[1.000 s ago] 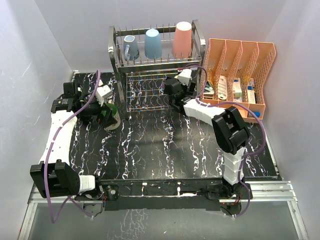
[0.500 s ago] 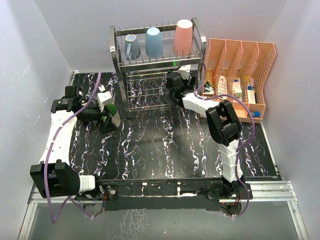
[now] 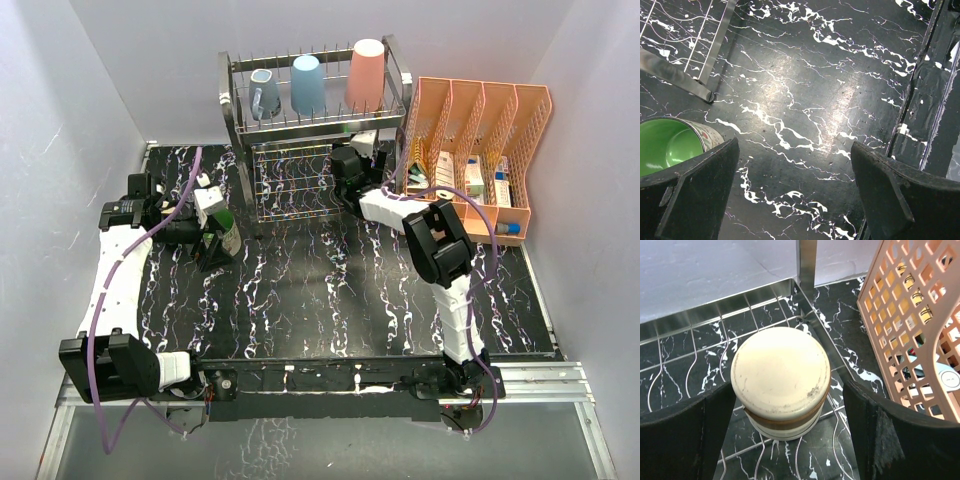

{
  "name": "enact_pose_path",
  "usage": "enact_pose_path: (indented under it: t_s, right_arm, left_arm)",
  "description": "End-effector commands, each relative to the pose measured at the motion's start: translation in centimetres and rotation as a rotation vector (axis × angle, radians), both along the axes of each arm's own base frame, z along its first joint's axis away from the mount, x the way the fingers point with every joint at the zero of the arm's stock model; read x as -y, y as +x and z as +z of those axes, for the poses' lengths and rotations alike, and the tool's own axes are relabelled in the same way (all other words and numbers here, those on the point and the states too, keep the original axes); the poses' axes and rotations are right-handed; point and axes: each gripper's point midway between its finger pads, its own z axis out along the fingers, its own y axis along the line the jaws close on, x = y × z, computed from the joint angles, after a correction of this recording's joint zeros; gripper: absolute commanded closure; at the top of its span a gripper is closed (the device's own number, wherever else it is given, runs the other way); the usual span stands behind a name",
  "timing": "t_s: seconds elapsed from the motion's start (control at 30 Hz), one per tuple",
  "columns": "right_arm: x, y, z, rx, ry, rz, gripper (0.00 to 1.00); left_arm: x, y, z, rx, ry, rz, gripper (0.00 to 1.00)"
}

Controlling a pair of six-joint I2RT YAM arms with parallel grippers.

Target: Unload the cups from the dish rack

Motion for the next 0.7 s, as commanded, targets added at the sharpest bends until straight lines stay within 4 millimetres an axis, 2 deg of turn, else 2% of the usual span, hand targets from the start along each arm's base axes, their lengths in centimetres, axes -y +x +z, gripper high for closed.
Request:
enact_pose_path:
  t_s: [0.0, 0.13, 0.3, 0.4, 0.6, 0.67]
  right_arm:
    - [0.6, 1.2, 2.2, 0.1, -0.046, -0.038, 0.1]
    - [0.6, 1.8, 1.6, 0.097, -0.08, -0.032, 0.11]
    - [0.9, 2.2, 1.1, 0.091, -0.092, -0.006, 0.19]
    - [0.8, 2.1, 1.5, 0.105, -0.105, 0.024, 0.31]
    - [0.3, 0.9, 2.8, 0.146, -0.1, 0.059, 0.61]
    - [-0.1, 0.3, 3.1, 0.156, -0.111, 0.07, 0.64]
  left_arm:
    - [0.5, -0.5, 0.9, 0.033, -0.034, -0.025, 0.09]
    - [0.6, -0.3, 1.7, 0.065, -0.05, -0.014, 0.1]
    - [0.7, -0.3, 2.1, 0.092, -0.054, -0.003, 0.1]
    - [0.6, -0.3, 1.7, 0.081, -0.049, -0.001, 0.11]
    - [0.7, 0.2, 2.5, 0.118, -0.066, 0.025, 0.12]
    - [0.8, 0.2, 2.6, 0.124, -0.069, 0.026, 0.12]
